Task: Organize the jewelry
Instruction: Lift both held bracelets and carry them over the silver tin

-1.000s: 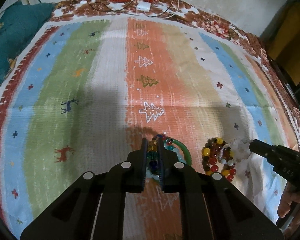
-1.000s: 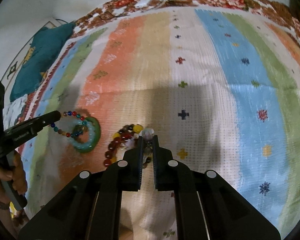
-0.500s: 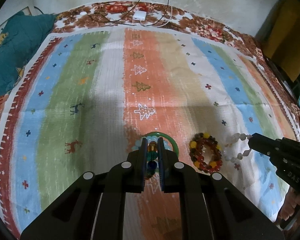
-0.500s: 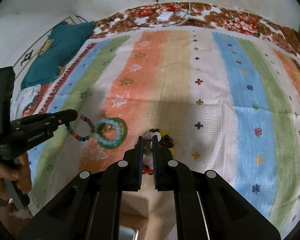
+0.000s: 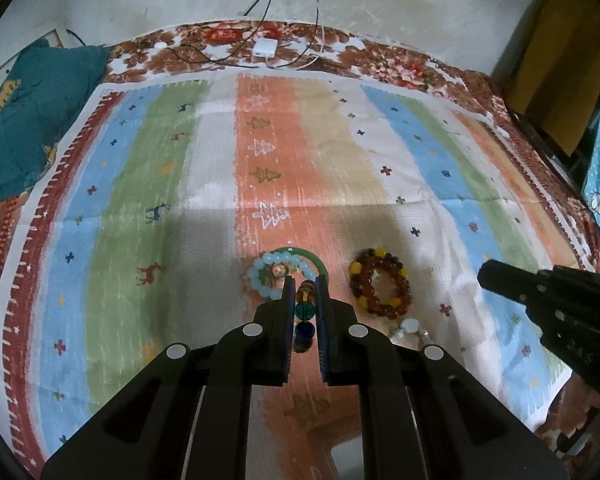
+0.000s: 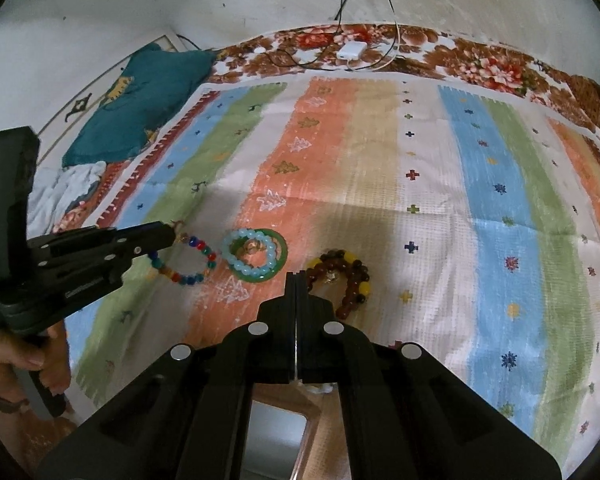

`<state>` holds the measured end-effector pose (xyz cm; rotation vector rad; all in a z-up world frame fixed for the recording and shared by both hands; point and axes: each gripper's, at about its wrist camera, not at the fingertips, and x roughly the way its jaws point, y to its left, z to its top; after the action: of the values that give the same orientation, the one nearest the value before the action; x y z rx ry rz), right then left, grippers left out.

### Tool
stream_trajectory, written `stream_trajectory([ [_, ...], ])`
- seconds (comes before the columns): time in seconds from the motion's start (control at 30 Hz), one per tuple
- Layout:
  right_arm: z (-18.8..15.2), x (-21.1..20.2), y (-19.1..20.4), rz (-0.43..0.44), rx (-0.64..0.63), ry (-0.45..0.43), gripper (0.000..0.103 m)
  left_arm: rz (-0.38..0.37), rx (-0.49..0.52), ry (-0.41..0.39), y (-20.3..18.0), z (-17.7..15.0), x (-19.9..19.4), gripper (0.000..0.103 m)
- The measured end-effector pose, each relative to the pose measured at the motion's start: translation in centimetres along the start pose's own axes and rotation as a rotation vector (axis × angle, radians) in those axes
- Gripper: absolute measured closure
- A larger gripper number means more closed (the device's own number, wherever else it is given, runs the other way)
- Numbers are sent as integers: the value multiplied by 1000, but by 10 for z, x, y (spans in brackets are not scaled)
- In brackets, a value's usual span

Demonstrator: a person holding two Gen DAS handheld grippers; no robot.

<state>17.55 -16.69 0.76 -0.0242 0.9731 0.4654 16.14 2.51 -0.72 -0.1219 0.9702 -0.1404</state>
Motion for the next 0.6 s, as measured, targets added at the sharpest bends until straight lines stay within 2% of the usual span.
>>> stream_trajectory([
  [0.37, -21, 48, -14, -17, 13, 197, 102, 11, -21, 28, 12, -3, 9, 94],
  [0.4, -23, 51, -16, -12, 17, 210, 98, 11, -22, 29, 13, -3, 9, 94],
  [0.5, -26, 55, -18, -11, 19, 225, 67, 6, -23, 34, 13, -3, 10, 94],
  [0.6, -27, 60, -21, -8, 16, 240, 66, 6, -18, 39, 12, -3, 11, 94],
])
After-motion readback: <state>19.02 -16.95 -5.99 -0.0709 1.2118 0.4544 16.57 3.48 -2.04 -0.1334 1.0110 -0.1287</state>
